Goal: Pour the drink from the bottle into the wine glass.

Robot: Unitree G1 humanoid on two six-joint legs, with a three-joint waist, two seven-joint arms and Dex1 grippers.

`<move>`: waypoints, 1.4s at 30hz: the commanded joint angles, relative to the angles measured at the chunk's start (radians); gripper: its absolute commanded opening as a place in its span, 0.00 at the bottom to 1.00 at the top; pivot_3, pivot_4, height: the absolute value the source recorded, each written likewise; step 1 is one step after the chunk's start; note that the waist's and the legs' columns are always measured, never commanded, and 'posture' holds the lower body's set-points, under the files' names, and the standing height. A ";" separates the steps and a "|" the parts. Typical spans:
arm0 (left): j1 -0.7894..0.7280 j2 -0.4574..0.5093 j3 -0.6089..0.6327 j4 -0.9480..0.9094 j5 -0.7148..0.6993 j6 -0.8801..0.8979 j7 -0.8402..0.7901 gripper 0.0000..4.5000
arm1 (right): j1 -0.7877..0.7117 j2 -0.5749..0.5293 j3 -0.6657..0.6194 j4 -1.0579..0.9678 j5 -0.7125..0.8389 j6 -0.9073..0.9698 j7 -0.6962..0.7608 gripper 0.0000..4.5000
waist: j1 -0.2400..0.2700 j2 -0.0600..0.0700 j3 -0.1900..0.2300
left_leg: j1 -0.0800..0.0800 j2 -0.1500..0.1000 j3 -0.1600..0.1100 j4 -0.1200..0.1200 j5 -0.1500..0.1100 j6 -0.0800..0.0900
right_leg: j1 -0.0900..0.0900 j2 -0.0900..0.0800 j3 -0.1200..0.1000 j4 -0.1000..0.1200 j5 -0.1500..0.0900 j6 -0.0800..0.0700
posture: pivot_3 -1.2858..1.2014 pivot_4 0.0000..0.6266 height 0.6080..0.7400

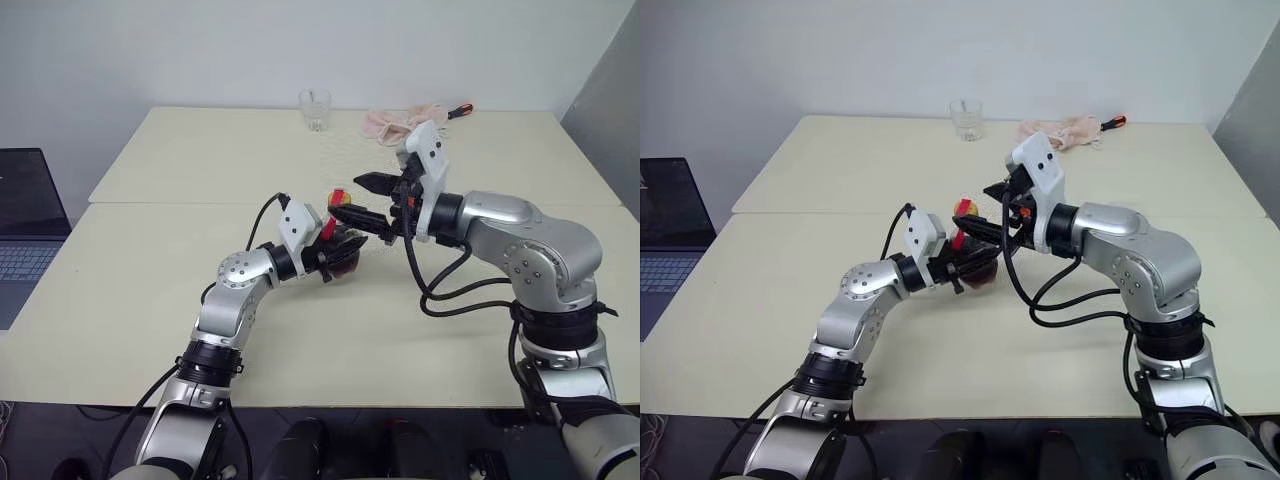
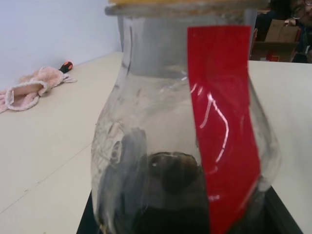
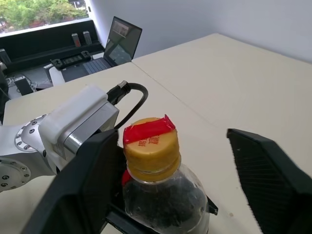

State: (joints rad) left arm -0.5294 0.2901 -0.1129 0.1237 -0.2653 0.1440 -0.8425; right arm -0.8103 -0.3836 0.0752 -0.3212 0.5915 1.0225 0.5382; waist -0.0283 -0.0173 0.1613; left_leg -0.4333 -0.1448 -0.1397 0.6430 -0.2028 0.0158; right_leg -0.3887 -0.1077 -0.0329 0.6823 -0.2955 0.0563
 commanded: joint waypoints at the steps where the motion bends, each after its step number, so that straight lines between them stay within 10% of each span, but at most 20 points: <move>1: -0.012 -0.002 0.009 -0.044 -0.010 -0.022 0.000 0.32 | -0.021 0.009 -0.008 -0.021 0.004 -0.010 -0.007 0.56 | 0.000 0.000 0.000 | 0.000 0.000 0.000 0.000 0.000 0.000 | 0.000 0.000 0.000 0.000 0.000 0.000 | 0.52 0.24 1.00; 5: -0.011 0.000 0.011 -0.045 -0.011 -0.022 0.001 0.32 | -0.033 0.007 -0.036 -0.014 0.028 -0.036 0.024 0.27 | 0.000 0.000 0.000 | 0.000 0.000 0.000 0.000 0.000 0.000 | 0.000 0.000 0.000 0.000 0.000 0.000 | 0.52 0.24 1.00; 12: -0.009 0.000 0.006 -0.050 -0.013 -0.019 -0.002 0.32 | -0.031 -0.046 -0.132 0.032 0.201 -0.142 0.349 0.27 | 0.001 0.000 0.000 | 0.000 0.000 0.000 0.000 0.000 0.000 | 0.000 0.000 0.000 0.000 0.000 0.000 | 0.52 0.24 1.00; 22: -0.023 -0.001 -0.001 -0.056 -0.014 -0.012 -0.015 0.32 | -0.212 -0.141 0.061 0.454 0.027 -0.422 0.873 0.27 | -0.006 0.000 0.000 | 0.000 0.001 0.000 -0.001 0.000 0.000 | 0.000 0.001 -0.001 0.000 0.000 0.000 | 0.52 0.24 1.00; 28: 0.003 0.016 0.013 -0.089 -0.011 -0.007 0.003 0.32 | -0.276 -0.115 -0.137 0.590 0.001 -0.496 0.598 0.27 | 0.003 0.000 0.000 | 0.000 0.000 0.000 0.000 0.000 0.000 | 0.000 0.000 -0.001 -0.001 0.000 0.000 | 0.52 0.24 1.00; 42: -0.039 -0.033 -0.027 -0.010 -0.017 -0.030 -0.045 0.32 | 0.464 -0.060 -0.492 0.288 -0.318 -0.486 -0.331 0.27 | 0.012 0.001 -0.001 | 0.000 0.000 0.004 0.000 0.000 0.000 | -0.001 0.000 0.004 0.003 0.000 0.000 | 0.52 0.24 1.00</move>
State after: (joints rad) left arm -0.5325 0.2658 -0.1380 0.1340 -0.2690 0.1434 -0.8705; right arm -0.3297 -0.4509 -0.3957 0.0094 0.3028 0.5710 0.2868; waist -0.0167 -0.0166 0.1604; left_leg -0.4315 -0.1453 -0.1336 0.6426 -0.2026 0.0157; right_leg -0.3896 -0.1079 -0.0258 0.6870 -0.2954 0.0564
